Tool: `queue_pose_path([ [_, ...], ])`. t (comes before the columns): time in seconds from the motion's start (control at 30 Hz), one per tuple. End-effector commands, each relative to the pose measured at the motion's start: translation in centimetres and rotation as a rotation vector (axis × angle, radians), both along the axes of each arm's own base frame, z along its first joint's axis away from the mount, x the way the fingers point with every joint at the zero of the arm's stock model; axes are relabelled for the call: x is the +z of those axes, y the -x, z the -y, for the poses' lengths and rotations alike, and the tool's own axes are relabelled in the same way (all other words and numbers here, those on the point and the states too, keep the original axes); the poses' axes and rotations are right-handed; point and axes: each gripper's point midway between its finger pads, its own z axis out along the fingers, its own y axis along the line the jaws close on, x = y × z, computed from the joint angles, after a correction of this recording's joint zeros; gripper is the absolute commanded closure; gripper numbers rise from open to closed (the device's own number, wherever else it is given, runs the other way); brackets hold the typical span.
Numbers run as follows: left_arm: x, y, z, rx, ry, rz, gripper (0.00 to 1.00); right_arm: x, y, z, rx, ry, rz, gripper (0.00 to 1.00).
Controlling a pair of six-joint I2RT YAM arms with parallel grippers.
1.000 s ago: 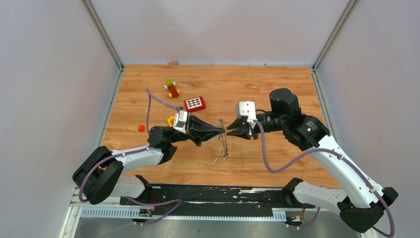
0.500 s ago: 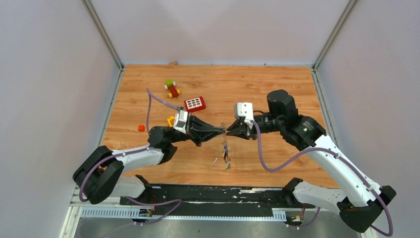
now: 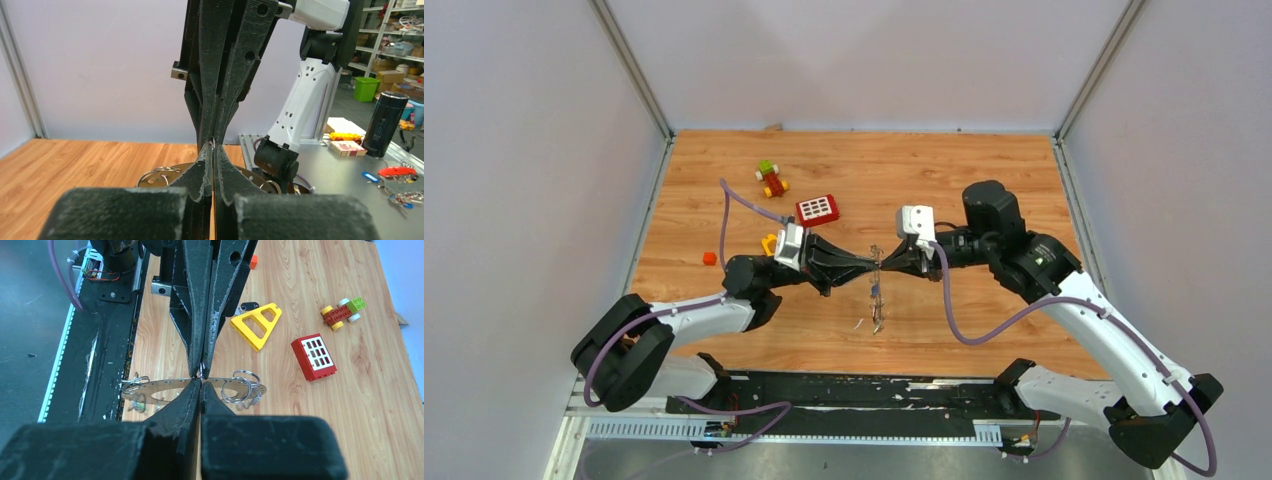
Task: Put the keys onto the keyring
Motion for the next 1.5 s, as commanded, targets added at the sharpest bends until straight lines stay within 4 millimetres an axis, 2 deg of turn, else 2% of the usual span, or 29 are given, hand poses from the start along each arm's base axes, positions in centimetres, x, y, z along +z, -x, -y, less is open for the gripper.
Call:
queue_pose_path([
  [0.0,2.2,1.3,-0.9,0.001,0.08,0.146,1.0,0.9,-1.2,0.4,-0.036,0.011,0.089,1.0],
  [0.07,1.9,1.7,-0.9,0.005,0.059,0.22,0.91,0.7,-1.7,0.9,-0.059,0.043,0.119,1.0],
  [0.17,0.3,1.7,-0.5,0.022,-0.037,0.366,0.69,0.1,-2.5,2.0,-0.1,0.112,0.166,1.0],
  [0.3,-3.0,0.3,0.3,0.033,-0.23,0.449,0.45,-1.0,-2.9,2.9,-0.121,0.175,0.239,1.0],
  [0.4,-6.3,-1.3,0.6,0.039,-0.423,0.494,0.35,-1.7,-3.0,3.1,-0.124,0.206,0.295,1.0],
  [0.5,-8.1,-2.7,0.3,0.091,-0.534,0.566,0.34,-2.3,-3.2,3.2,-0.127,0.252,0.353,1.0],
  [0.73,-8.8,-4.0,-0.7,0.195,-0.57,0.653,0.38,-3.5,-3.1,2.9,-0.114,0.326,0.496,1.0],
  [1.03,-9.3,-3.0,-1.5,0.164,-0.593,0.699,0.42,-3.6,-2.8,2.0,-0.073,0.248,0.767,1.0],
  [1.23,-9.4,-2.5,-1.3,0.121,-0.598,0.679,0.45,-3.9,-2.0,1.7,-0.051,0.196,0.907,1.0],
  [1.47,-8.9,-2.4,-0.4,0.089,-0.563,0.605,0.52,-4.2,-1.8,1.5,-0.058,0.166,0.922,1.0],
])
